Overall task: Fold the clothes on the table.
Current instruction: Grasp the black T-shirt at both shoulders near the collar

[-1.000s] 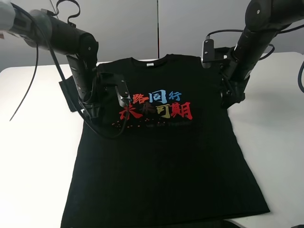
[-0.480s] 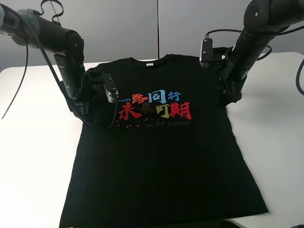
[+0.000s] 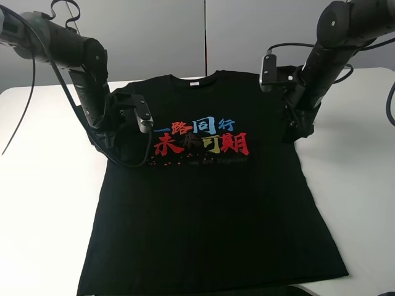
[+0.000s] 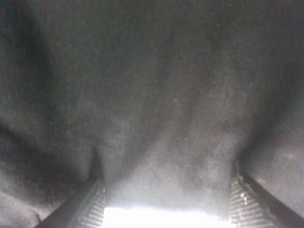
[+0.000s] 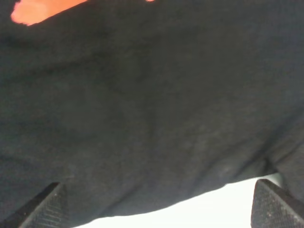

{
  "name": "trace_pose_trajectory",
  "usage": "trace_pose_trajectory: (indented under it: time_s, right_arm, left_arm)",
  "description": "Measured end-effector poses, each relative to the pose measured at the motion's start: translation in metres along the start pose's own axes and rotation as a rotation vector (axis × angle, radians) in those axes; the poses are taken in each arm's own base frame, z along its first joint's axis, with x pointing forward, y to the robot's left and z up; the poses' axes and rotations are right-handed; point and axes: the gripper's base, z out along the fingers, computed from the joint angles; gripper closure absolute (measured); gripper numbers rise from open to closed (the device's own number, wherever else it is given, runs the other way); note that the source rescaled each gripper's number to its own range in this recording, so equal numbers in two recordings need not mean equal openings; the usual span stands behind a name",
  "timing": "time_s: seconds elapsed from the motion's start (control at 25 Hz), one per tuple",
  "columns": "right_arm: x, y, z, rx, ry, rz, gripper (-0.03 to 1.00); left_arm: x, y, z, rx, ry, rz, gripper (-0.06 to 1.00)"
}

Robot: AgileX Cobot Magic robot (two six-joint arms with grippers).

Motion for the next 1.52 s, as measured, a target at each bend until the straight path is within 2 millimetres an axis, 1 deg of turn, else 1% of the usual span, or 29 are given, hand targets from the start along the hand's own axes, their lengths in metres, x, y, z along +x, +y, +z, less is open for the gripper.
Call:
trace_pose_trajectory:
  time_s: [0.28,0.4,0.56,0.64,0.76,0.84,1.32,1.52]
  right_arm:
    - [-0.004,0.002,0.003,-0.009,-0.051,0.051,0.14]
    - [-0.006,0.002,0.003,-0.013,-0.073,0.065,0.14]
    - [-0.007,0.002,0.003,-0.018,-0.086,0.071,0.14]
    - [-0.007,0.002,0.003,-0.017,-0.087,0.072,0.14]
    - [-0.007,0.002,0.003,-0.017,-0.089,0.074,0.14]
    - [-0.007,0.002,0.003,-0.017,-0.089,0.073,0.14]
    - [-0.007,0.002,0.003,-0.017,-0.089,0.072,0.14]
    - [-0.006,0.006,0.007,-0.060,-0.072,0.011,0.14]
  left_arm:
    - [-0.018,-0.015,0.003,-0.079,0.087,0.090,0.24]
    - [-0.021,-0.018,0.003,-0.087,0.101,0.098,0.24]
    - [-0.020,-0.018,0.002,-0.079,0.111,0.083,0.25]
    - [-0.020,-0.019,0.003,-0.072,0.112,0.079,0.32]
    - [-0.020,-0.020,0.003,-0.063,0.115,0.080,0.47]
    - [-0.020,-0.020,0.003,-0.061,0.118,0.080,0.51]
    - [-0.020,-0.020,0.003,-0.064,0.122,0.088,0.52]
    - [-0.020,-0.020,0.003,-0.064,0.122,0.088,0.52]
